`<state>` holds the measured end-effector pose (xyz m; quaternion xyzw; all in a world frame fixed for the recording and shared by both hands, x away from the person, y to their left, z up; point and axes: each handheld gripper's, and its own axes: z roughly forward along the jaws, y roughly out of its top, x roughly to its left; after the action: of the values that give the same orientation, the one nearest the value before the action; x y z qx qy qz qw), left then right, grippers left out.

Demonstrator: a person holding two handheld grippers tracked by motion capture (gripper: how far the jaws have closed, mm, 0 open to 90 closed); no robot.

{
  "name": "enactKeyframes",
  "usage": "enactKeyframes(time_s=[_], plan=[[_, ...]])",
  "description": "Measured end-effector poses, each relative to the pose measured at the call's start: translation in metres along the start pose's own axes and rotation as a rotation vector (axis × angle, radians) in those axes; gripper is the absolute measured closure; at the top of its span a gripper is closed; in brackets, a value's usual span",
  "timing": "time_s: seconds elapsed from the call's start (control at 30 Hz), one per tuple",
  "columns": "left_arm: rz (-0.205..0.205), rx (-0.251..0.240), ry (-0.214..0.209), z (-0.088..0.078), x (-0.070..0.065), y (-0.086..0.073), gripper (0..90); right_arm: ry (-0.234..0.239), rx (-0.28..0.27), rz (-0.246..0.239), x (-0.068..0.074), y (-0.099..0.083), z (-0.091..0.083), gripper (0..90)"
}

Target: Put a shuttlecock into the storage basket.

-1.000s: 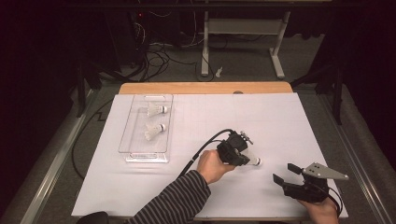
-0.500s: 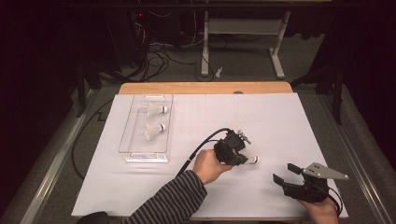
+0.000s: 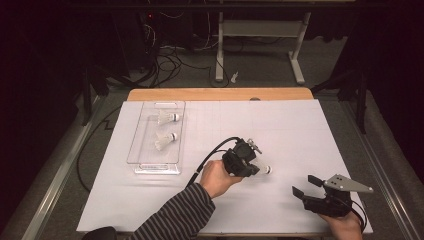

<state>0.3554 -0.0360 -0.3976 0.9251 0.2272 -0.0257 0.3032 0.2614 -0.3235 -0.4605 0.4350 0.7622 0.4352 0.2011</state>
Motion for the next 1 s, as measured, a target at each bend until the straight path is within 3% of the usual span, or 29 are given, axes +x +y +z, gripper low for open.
enactKeyframes(time_s=[1.0], plan=[[-0.002,-0.013,0.042,-0.026,0.001,-0.022,89.5,-0.001,0.004,-0.002,0.000,0.000,0.000,26.8]])
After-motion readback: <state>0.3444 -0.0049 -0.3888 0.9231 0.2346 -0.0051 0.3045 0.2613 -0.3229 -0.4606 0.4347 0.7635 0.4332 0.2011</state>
